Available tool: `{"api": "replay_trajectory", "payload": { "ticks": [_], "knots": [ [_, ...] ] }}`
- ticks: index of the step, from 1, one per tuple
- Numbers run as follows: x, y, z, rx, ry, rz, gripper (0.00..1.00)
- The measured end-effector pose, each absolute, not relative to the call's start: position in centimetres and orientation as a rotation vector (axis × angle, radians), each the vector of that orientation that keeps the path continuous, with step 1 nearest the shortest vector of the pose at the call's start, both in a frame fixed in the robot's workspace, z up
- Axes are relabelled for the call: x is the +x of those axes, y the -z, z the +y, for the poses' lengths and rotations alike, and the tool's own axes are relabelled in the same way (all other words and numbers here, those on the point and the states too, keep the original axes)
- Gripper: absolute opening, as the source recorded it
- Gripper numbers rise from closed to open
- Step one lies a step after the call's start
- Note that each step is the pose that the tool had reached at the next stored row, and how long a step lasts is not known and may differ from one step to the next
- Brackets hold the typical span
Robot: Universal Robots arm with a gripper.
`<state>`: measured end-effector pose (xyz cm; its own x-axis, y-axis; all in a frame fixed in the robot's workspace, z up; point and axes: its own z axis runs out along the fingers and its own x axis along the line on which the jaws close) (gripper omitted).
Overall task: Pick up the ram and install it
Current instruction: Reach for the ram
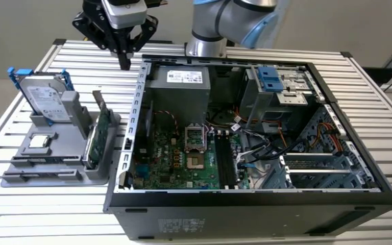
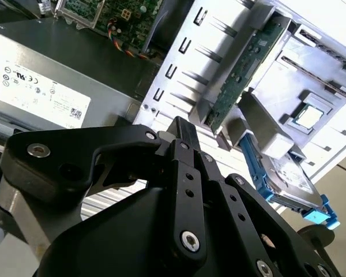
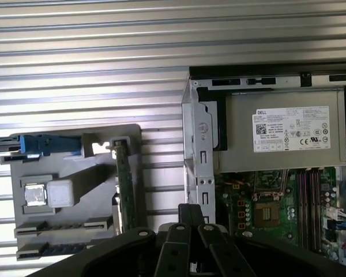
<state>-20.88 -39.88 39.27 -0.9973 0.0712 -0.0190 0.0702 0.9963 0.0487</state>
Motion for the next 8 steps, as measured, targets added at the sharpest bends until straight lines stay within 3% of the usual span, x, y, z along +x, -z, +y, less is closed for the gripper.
{"api": "replay_trajectory", "payload": {
  "ticks": [8],
  "knots": [
    [-21.55, -39.26, -39.88, 0.11, -0.075, 3.118, 0.0]
  ]
}}
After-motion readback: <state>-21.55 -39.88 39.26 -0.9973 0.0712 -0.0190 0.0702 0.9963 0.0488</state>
